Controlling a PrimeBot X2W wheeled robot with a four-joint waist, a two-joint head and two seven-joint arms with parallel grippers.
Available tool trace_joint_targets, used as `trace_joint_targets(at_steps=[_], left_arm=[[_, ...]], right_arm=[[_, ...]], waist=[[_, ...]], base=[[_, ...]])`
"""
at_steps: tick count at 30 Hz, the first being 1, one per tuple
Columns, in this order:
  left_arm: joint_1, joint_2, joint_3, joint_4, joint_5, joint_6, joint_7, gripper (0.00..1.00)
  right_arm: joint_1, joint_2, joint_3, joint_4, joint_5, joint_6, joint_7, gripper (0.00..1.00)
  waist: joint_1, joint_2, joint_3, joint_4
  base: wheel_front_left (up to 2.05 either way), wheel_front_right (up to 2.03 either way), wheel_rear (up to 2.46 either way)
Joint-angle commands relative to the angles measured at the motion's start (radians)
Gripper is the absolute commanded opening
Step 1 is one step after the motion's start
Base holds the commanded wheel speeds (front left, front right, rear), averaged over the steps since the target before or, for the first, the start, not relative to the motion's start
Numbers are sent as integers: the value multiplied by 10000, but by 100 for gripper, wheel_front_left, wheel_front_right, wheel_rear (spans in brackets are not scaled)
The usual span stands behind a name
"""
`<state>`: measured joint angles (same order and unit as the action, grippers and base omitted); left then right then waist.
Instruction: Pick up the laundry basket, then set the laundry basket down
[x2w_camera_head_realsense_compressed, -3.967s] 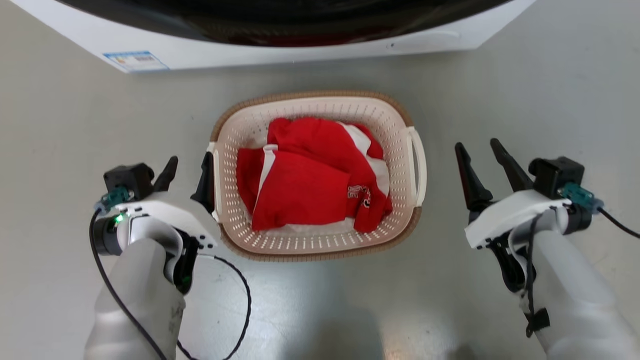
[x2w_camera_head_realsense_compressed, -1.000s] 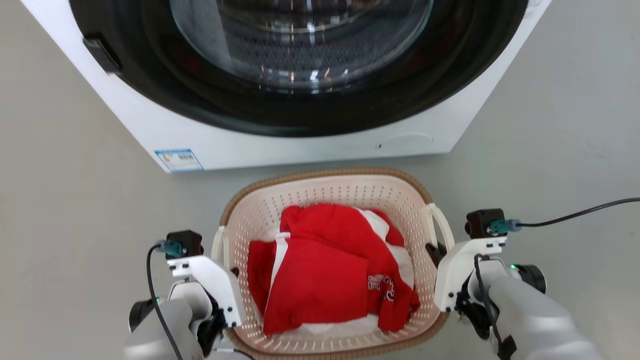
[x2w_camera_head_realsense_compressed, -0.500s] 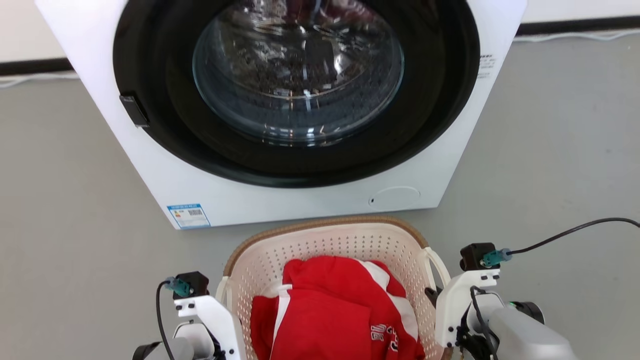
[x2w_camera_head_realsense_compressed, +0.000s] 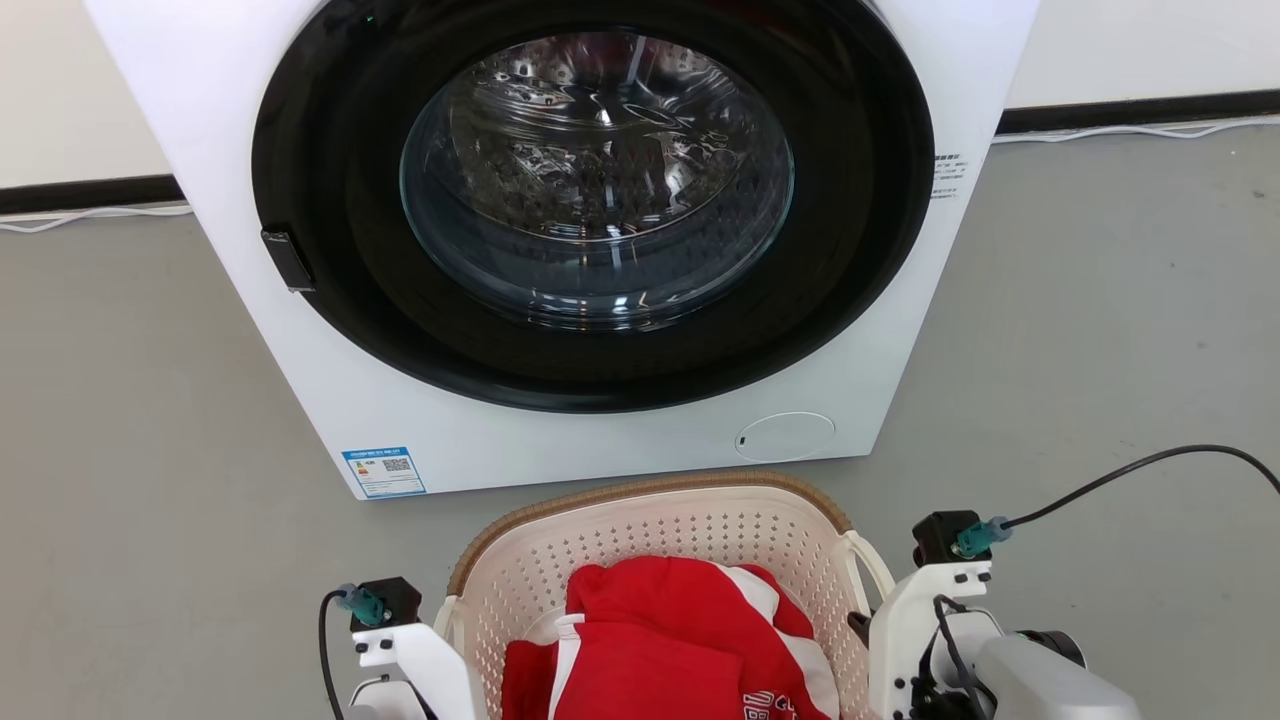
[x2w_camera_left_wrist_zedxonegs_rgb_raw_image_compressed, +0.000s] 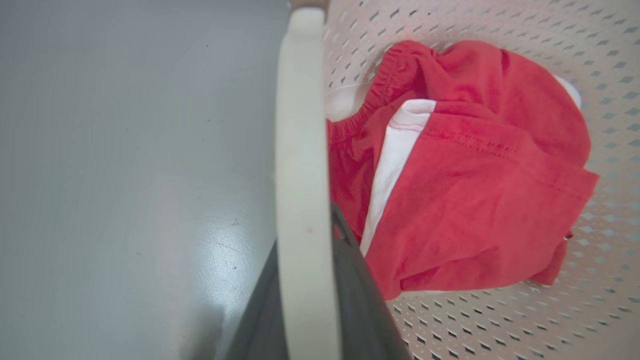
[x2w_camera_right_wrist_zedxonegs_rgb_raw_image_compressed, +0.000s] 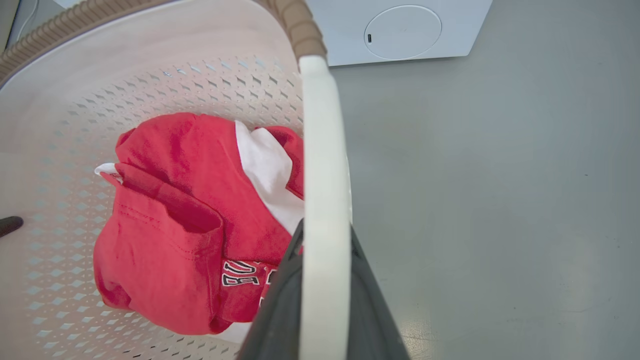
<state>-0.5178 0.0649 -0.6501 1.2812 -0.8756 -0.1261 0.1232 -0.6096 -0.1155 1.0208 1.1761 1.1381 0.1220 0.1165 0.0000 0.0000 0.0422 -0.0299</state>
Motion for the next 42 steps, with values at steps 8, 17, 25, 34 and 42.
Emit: trace_joint_targets(at_steps=[8, 17, 25, 34, 42], left_arm=[[-78, 201, 5, -94, -234, -46, -56, 0], [-57, 205, -139, -70, -349, -46, -142, 0], [-121, 210, -240, -51, -463, -46, -323, 0], [-212, 263, -342, -27, -583, -46, -485, 0], [-517, 328, -417, -13, -611, -46, -898, 0]], right_arm=[[1, 65, 390, -100, 284, 87, -77, 0], [42, 57, 614, -86, 507, 87, -135, 0], [-46, 69, 790, -138, 725, 87, -236, 0], [-119, -3, 971, -122, 940, 87, -369, 0], [-339, -71, 1100, -193, 1072, 87, -716, 0]], waist=[[0, 0, -62, -3], [0, 0, -40, -13], [0, 0, 43, -19], [0, 0, 161, -26], [0, 0, 667, -27]], base=[[0, 0, 0], [0, 0, 0], [0, 0, 0], [0, 0, 0], [0, 0, 0]])
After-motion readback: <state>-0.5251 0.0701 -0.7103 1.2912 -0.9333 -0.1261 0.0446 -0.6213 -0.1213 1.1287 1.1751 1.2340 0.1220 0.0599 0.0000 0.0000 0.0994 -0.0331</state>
